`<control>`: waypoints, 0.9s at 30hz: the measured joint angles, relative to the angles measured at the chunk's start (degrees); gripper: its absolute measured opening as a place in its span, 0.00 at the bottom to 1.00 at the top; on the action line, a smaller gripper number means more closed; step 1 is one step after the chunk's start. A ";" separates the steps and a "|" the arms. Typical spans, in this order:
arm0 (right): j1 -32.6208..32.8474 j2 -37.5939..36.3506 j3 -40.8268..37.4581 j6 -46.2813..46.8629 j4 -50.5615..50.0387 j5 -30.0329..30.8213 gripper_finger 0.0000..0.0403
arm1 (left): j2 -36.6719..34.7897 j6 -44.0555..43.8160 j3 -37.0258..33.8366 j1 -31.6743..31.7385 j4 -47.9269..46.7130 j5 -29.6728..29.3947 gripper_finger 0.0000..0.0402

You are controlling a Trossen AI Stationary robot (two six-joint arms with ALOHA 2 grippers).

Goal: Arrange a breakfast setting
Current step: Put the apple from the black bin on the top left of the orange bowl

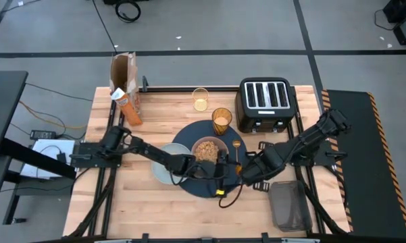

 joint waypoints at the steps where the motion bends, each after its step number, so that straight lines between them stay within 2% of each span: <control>1: -0.33 0.00 0.00 -0.78 0.54 -0.08 0.04 | 0.21 0.30 0.65 0.17 -0.71 -0.02 0.94; 6: -1.84 0.00 0.00 -4.03 1.91 -1.05 0.04 | 1.56 -0.04 3.39 1.53 -3.79 -0.19 0.94; 14: -3.21 0.00 0.00 -7.79 5.48 -0.56 0.04 | 1.40 -1.97 3.62 3.47 -6.83 1.67 0.94; 27: -3.32 0.02 0.02 -11.51 9.39 3.46 0.04 | 1.37 -4.00 3.62 3.57 -12.18 3.41 0.94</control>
